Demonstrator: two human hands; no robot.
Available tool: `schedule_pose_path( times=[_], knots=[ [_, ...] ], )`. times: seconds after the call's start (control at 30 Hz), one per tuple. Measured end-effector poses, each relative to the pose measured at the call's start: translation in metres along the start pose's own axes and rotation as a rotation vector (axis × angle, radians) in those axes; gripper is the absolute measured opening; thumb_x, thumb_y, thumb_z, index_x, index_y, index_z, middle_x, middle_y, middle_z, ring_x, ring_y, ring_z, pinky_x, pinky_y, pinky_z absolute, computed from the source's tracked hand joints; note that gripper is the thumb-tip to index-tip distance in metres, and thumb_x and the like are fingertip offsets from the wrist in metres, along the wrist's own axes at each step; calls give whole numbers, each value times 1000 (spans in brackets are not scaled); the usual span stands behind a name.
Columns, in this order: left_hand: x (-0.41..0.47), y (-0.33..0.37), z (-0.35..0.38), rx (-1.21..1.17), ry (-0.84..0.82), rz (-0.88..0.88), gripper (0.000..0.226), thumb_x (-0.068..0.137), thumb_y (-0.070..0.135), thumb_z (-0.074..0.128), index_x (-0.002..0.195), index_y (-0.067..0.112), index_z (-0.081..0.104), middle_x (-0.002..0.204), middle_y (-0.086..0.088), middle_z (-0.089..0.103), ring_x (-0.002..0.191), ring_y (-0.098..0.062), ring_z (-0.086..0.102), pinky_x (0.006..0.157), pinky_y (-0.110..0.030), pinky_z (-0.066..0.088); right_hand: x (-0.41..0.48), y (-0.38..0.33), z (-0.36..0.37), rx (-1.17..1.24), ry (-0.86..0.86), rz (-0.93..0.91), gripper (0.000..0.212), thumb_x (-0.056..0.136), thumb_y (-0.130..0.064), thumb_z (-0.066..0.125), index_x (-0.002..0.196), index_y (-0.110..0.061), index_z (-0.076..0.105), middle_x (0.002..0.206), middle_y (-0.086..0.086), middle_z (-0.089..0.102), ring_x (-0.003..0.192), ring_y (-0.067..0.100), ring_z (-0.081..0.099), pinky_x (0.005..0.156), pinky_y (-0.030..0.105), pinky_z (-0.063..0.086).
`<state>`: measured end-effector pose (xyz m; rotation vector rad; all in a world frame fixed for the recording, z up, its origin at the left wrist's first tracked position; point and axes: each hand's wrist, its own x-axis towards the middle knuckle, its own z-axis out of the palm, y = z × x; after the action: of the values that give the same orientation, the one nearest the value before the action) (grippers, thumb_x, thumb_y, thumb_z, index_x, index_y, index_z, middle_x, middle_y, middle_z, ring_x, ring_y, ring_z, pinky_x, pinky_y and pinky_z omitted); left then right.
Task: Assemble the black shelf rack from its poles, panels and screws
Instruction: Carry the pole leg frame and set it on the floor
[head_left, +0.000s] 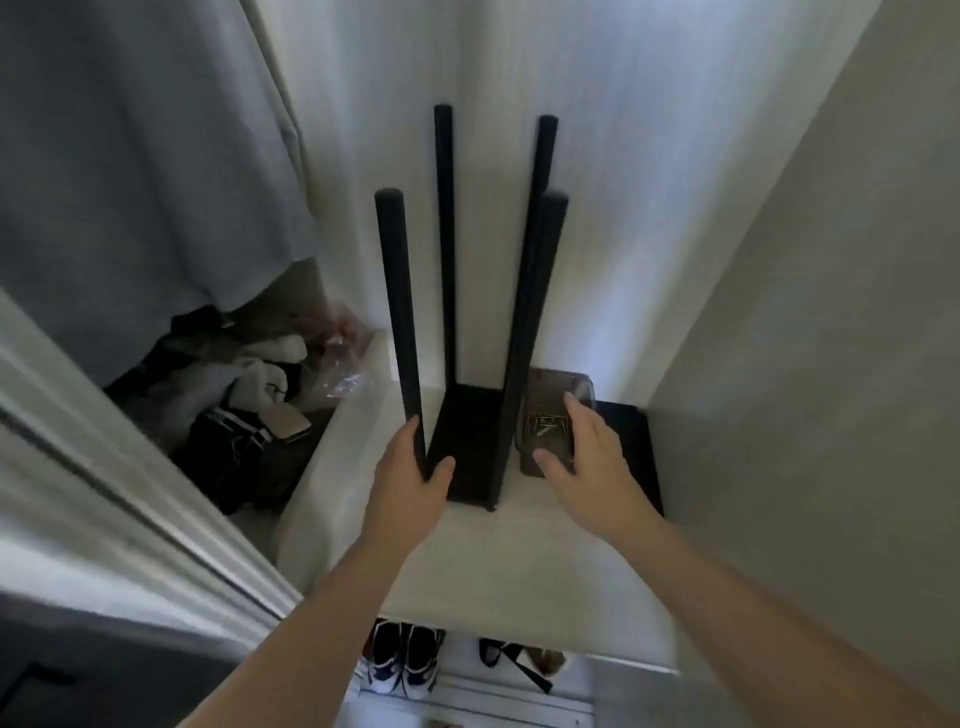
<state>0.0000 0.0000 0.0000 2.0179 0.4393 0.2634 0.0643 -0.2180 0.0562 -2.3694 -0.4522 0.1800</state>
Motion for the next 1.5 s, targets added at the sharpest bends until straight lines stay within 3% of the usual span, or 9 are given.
schedule_pose_path(
  times=[0.13,0.2,0.3,0.47,0.8,0.97,1.17,1.3,1.5],
  knots=[
    [58,-3,-12,-42,32,-37,59,94,27,68,146,26,40,124,17,53,120,-7,52,97,-21,41,54,-19,8,148,6,39,62,99,-31,64,152,-22,34,150,0,41,140,24,42,114,47,42],
    [77,-2,-13,-51,29,-51,58,94,26,67,145,25,40,117,23,52,114,-3,51,92,-16,41,74,-26,13,211,30,60,44,97,-25,67,132,-35,42,126,-19,49,121,9,57,103,33,51],
    [99,-2,-14,-30,21,-63,46,96,24,64,139,21,45,119,7,61,110,-12,58,95,-30,49,95,-31,18,267,58,60,48,97,-18,66,137,-33,45,110,-31,50,104,-19,55,86,7,46],
    [116,1,-13,26,-7,-74,20,100,21,56,121,20,57,101,7,64,96,-15,64,70,-17,43,116,-33,21,294,115,153,26,99,-9,62,121,-20,52,95,-17,59,93,4,65,94,35,57],
    [87,17,-24,49,27,-22,18,102,22,55,120,23,56,99,7,65,90,-9,63,68,-18,43,89,-37,10,439,122,92,29,99,-6,62,111,-32,54,107,-16,69,99,-5,66,80,14,54],
    [48,32,-31,161,59,27,20,101,30,55,121,29,55,98,13,64,86,-8,63,72,-33,53,49,-44,-6,508,95,29,28,99,-7,62,117,-27,56,108,-17,69,98,-9,65,75,11,54],
    [-31,46,-37,216,64,66,14,100,35,56,113,34,53,92,20,61,88,-9,62,74,-34,51,-27,-43,-27,572,33,-44,31,99,-5,62,114,-33,59,107,-19,71,104,2,67,96,34,57],
    [-98,59,-43,239,92,78,18,99,37,57,116,34,54,91,18,63,84,-3,62,65,-27,49,-81,-41,-40,603,-17,-97,32,98,-3,62,116,-29,61,110,-11,71,107,14,68,96,48,58],
    [-189,79,-61,249,46,85,19,99,34,58,117,30,54,96,16,66,84,-3,63,75,-38,59,-150,-36,-48,635,-80,-118,35,99,-5,62,126,-27,60,110,-12,71,104,17,69,81,37,62]
  ],
)
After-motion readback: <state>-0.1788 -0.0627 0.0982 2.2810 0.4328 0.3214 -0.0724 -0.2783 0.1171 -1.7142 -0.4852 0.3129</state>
